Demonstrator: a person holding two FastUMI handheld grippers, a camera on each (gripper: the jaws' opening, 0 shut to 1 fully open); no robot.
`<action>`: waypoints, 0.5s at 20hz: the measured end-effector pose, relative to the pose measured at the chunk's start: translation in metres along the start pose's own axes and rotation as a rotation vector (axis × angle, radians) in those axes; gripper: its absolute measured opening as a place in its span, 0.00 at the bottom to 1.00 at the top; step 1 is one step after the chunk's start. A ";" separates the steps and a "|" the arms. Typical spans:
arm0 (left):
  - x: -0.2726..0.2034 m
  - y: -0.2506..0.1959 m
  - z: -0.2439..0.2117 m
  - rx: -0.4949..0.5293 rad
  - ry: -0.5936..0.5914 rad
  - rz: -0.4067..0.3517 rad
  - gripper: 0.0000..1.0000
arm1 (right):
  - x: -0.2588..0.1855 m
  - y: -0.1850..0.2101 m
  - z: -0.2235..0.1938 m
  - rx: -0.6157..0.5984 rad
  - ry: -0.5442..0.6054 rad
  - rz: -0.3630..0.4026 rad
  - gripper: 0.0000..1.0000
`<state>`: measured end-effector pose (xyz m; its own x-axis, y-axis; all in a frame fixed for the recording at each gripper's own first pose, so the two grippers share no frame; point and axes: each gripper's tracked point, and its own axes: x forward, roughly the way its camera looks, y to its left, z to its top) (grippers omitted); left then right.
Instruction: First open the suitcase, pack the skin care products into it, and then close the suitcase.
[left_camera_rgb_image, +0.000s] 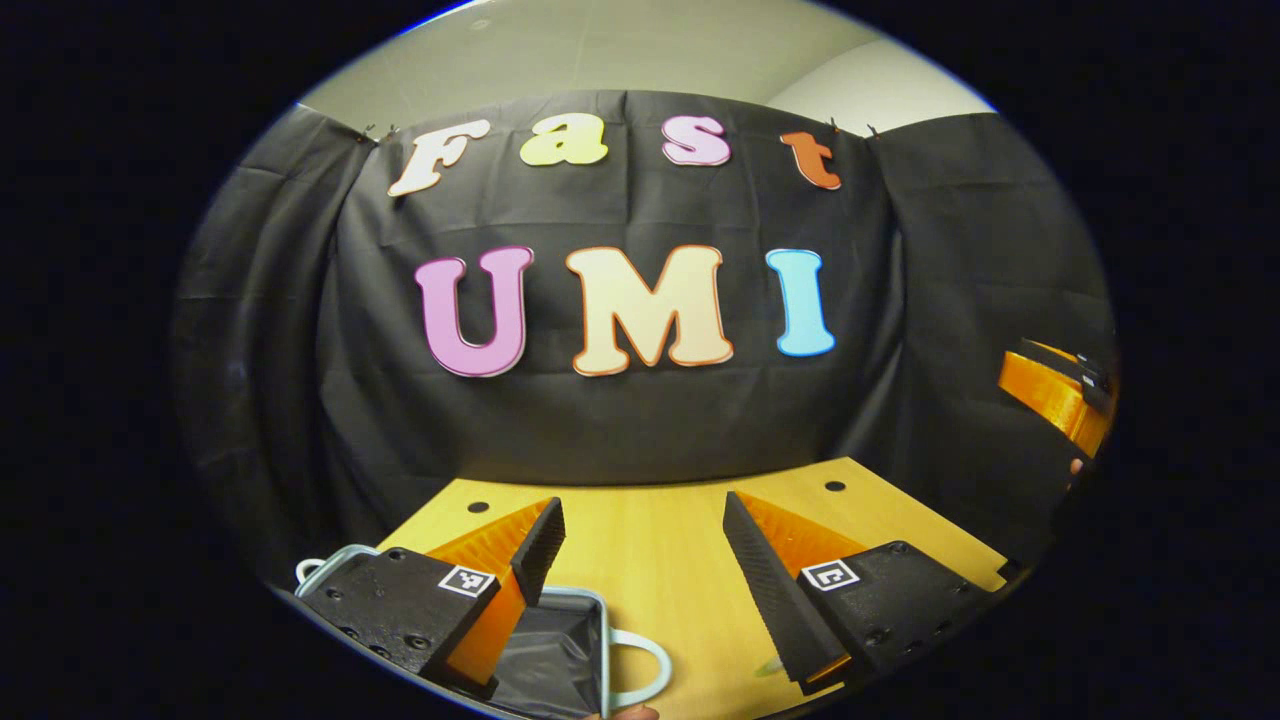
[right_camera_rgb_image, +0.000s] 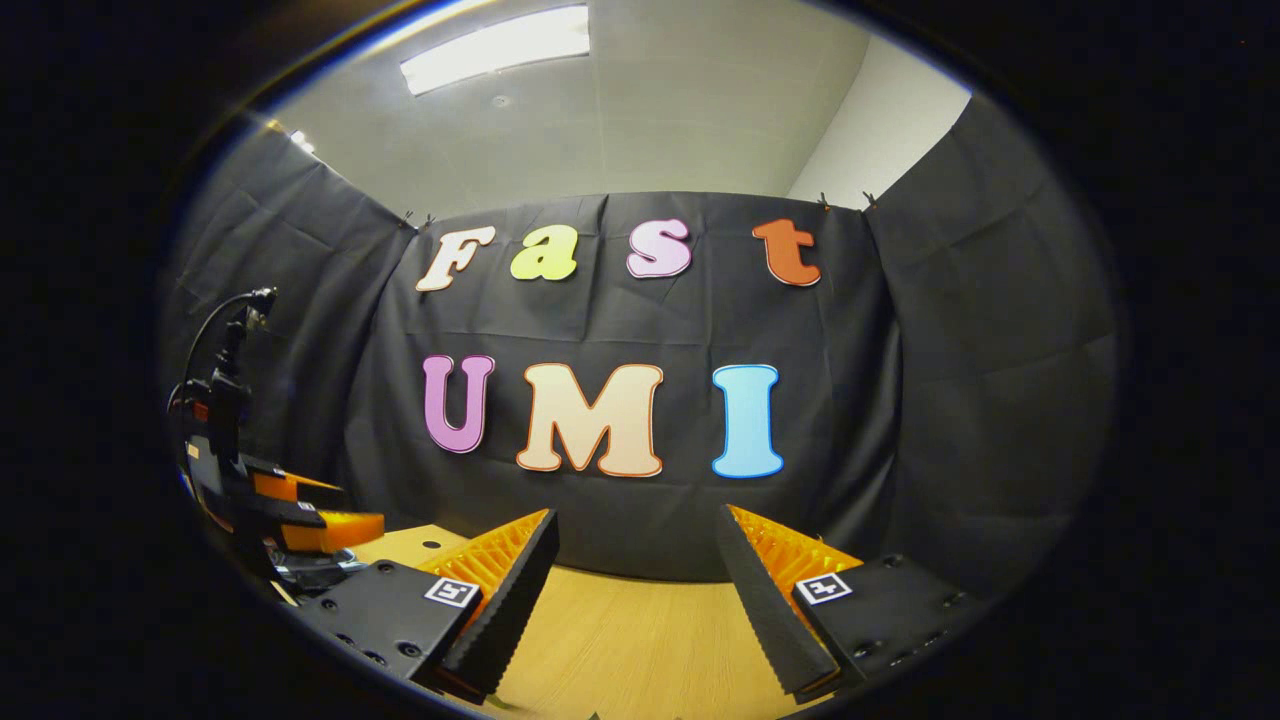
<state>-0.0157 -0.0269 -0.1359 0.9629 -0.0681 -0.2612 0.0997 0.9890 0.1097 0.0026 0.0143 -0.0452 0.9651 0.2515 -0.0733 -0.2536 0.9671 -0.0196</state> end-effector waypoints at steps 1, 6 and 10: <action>-0.003 -0.010 -0.011 0.002 0.019 -0.018 0.95 | -0.002 0.000 -0.003 0.002 0.005 0.006 0.98; -0.009 -0.058 -0.070 -0.008 0.121 -0.101 0.95 | -0.012 -0.009 -0.021 -0.003 0.049 0.028 0.98; -0.014 -0.092 -0.122 -0.036 0.227 -0.172 0.95 | -0.017 -0.018 -0.028 -0.022 0.066 0.038 0.98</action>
<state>-0.0689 -0.1007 -0.2589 0.8516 -0.2079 -0.4812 0.2438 0.9698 0.0125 -0.0115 -0.0086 -0.0710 0.9486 0.2841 -0.1397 -0.2917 0.9558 -0.0374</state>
